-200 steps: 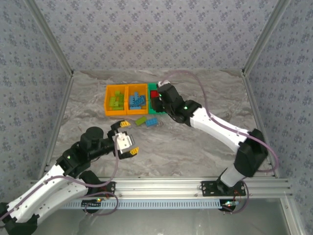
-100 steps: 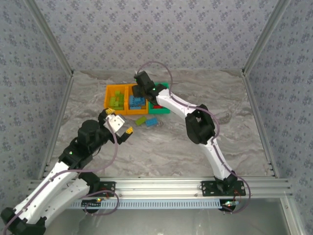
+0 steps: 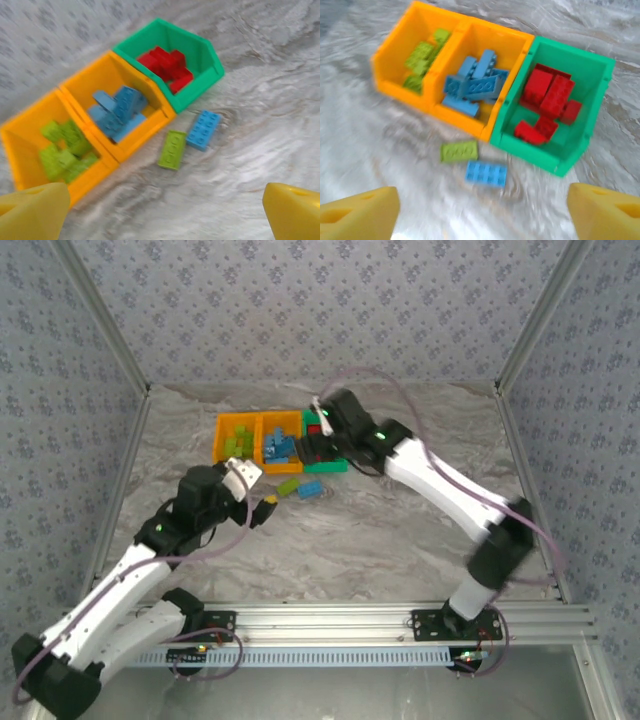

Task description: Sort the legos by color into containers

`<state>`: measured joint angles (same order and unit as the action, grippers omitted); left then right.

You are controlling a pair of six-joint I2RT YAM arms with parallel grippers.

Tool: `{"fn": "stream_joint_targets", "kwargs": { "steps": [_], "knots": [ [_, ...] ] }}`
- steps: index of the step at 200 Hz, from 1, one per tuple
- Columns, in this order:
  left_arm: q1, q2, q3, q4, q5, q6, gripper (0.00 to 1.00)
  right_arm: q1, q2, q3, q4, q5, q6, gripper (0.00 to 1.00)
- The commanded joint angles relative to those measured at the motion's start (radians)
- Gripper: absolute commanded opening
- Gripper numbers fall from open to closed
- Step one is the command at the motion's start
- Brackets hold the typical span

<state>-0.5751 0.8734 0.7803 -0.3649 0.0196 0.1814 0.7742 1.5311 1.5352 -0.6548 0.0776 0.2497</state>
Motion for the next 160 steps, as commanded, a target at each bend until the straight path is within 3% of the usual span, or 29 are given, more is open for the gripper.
{"fn": "stream_joint_targets", "kwargs": {
  "steps": [1, 33, 81, 110, 160],
  "knots": [
    [-0.038, 0.121, 0.163, -0.117, 0.085, -0.212, 0.97, 0.042, -0.243, -0.164, -0.158, -0.038, 0.045, 0.97],
    [-0.129, 0.370, 0.270, -0.131, 0.045, -0.281, 0.94, 0.068, -0.540, -0.377, -0.255, -0.137, 0.177, 1.00],
    [-0.120, 0.744, 0.447, -0.195, 0.030, -0.323, 0.84, 0.100, -0.835, -0.575, -0.255, -0.143, 0.372, 1.00],
    [-0.097, 0.900, 0.508, -0.171, 0.038, -0.300, 0.80, 0.111, -0.887, -0.623, -0.268, -0.099, 0.440, 1.00],
    [-0.080, 1.053, 0.582, -0.126, 0.013, -0.211, 0.72, 0.113, -0.840, -0.590, -0.321, -0.045, 0.433, 1.00]
  ]
}}
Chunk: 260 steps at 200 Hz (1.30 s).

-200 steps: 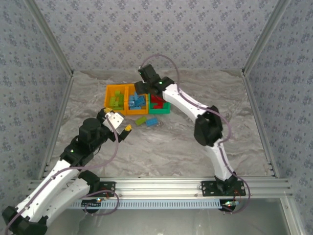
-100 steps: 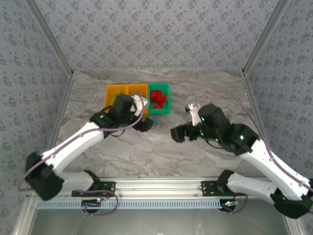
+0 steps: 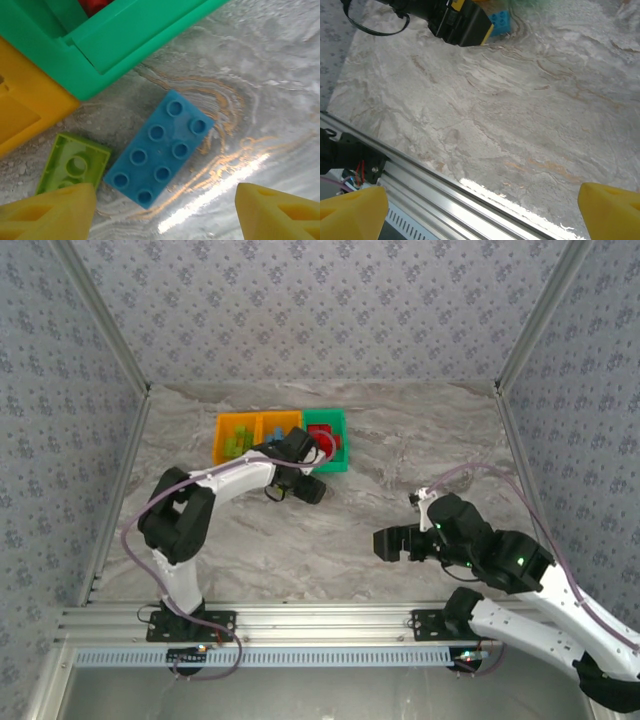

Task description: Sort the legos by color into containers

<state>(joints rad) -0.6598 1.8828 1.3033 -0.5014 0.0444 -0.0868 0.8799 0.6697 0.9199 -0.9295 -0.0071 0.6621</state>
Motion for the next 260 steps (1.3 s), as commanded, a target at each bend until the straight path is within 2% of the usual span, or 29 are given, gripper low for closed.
{"fn": "stream_joint_targets", "kwargs": {
  "steps": [1, 55, 95, 134, 194, 224, 252, 260],
  "knots": [
    [0.004, 0.045, 0.061, 0.011, -0.011, 0.059, 0.72, 0.008, 0.022, 0.026, -0.046, 0.039, 0.021, 1.00],
    [0.002, 0.118, 0.089, 0.033, 0.041, 0.114, 0.70, 0.008, 0.038, 0.036, -0.050, 0.048, 0.015, 1.00],
    [-0.014, 0.128, 0.057, 0.017, 0.052, 0.134, 0.56, 0.008, 0.038, 0.028, -0.050, 0.061, 0.027, 1.00],
    [-0.035, 0.097, -0.003, 0.003, 0.041, 0.146, 0.55, 0.008, 0.046, 0.030, -0.036, 0.064, 0.031, 1.00],
    [-0.073, 0.032, -0.097, -0.006, 0.009, 0.161, 0.59, 0.008, 0.056, 0.023, -0.034, 0.062, 0.047, 1.00],
    [-0.141, -0.039, -0.169, 0.072, -0.120, 0.186, 0.64, 0.008, 0.057, 0.010, -0.023, 0.062, 0.059, 1.00],
    [-0.183, -0.095, -0.216, 0.163, -0.222, 0.189, 0.77, 0.008, 0.068, 0.011, -0.014, 0.057, 0.064, 1.00],
    [-0.192, -0.113, -0.226, 0.184, -0.249, 0.185, 0.78, 0.008, 0.072, 0.013, -0.014, 0.054, 0.064, 1.00]
  ]
}}
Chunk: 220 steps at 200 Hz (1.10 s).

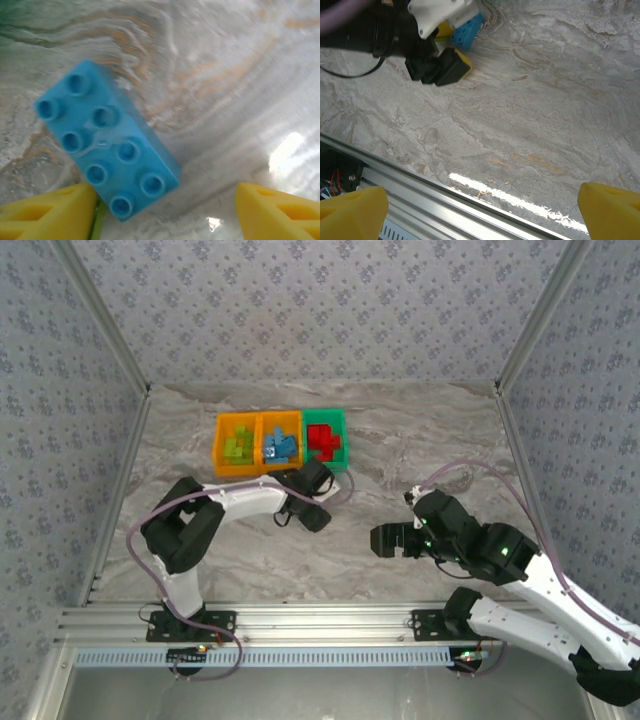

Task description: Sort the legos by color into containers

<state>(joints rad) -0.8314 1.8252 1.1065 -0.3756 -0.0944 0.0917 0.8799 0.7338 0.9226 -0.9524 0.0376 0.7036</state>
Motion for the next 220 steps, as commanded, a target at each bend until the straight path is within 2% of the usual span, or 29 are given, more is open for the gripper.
{"fn": "stream_joint_targets", "kwargs": {
  "steps": [1, 54, 123, 151, 166, 205, 220],
  "knots": [
    [-0.021, -0.057, -0.029, 0.061, -0.112, 0.006, 0.78, 0.007, 0.008, 0.010, 0.008, 0.009, 0.023, 1.00],
    [-0.015, -0.175, -0.031, 0.157, -0.103, -0.119, 0.77, 0.010, 0.009, 0.004, -0.009, 0.018, 0.027, 1.00],
    [0.048, 0.037, 0.159, -0.071, 0.019, -0.323, 0.73, 0.010, 0.006, -0.005, -0.015, 0.023, 0.037, 1.00],
    [0.053, 0.101, 0.199, -0.121, 0.018, -0.378, 0.69, 0.010, 0.003, -0.004, -0.019, 0.019, 0.044, 1.00],
    [0.052, 0.121, 0.213, -0.131, 0.027, -0.385, 0.64, 0.010, 0.001, -0.004, -0.023, 0.021, 0.046, 1.00],
    [0.052, 0.147, 0.227, -0.143, 0.059, -0.377, 0.38, 0.012, 0.005, -0.007, 0.000, 0.006, 0.049, 1.00],
    [0.052, 0.148, 0.227, -0.146, 0.064, -0.371, 0.32, 0.023, 0.009, -0.010, 0.019, 0.007, 0.047, 1.00]
  ]
}}
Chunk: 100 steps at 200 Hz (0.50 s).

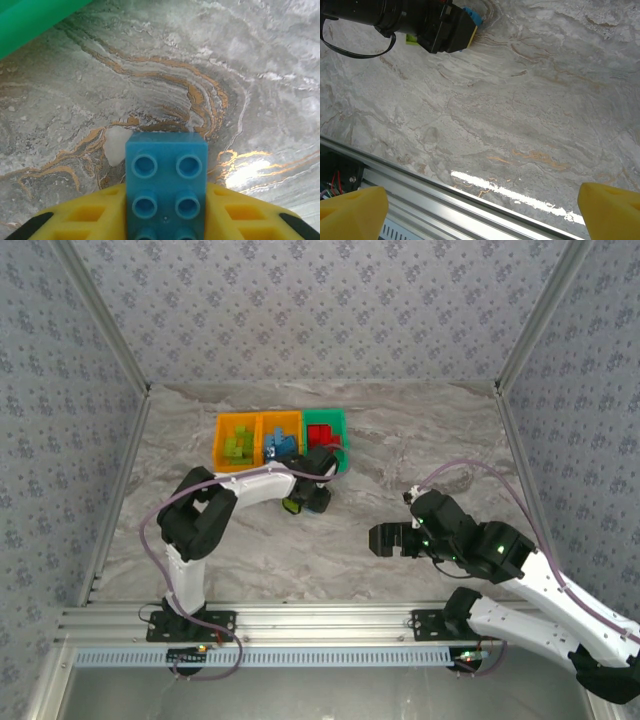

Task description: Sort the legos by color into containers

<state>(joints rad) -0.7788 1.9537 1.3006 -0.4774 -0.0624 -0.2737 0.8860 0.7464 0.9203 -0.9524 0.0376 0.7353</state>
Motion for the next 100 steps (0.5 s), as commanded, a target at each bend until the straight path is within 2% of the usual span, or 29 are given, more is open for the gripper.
{"fn": "stream_joint_targets", "kwargs": {
  "steps": [1, 18, 38, 59, 79, 100],
  "knots": [
    [0.000, 0.018, 0.032, -0.044, 0.032, -0.006, 0.32, 0.017, -0.003, -0.008, 0.021, 0.008, 0.015, 1.00],
    [0.000, -0.011, 0.022, -0.037, 0.029, 0.000, 0.25, 0.034, -0.002, -0.006, 0.042, 0.027, 0.016, 1.00],
    [0.001, -0.096, 0.002, -0.013, 0.022, 0.007, 0.24, 0.046, -0.006, 0.004, 0.048, 0.055, 0.022, 1.00],
    [0.016, -0.209, -0.010, 0.016, -0.040, 0.018, 0.24, 0.049, -0.007, 0.010, 0.049, 0.069, 0.020, 1.00],
    [0.061, -0.273, -0.007, 0.060, -0.108, 0.048, 0.23, 0.051, -0.009, 0.012, 0.044, 0.074, 0.020, 1.00],
    [0.144, -0.245, 0.044, 0.080, -0.118, 0.064, 0.23, 0.051, -0.014, 0.010, 0.040, 0.078, 0.027, 1.00]
  ]
}}
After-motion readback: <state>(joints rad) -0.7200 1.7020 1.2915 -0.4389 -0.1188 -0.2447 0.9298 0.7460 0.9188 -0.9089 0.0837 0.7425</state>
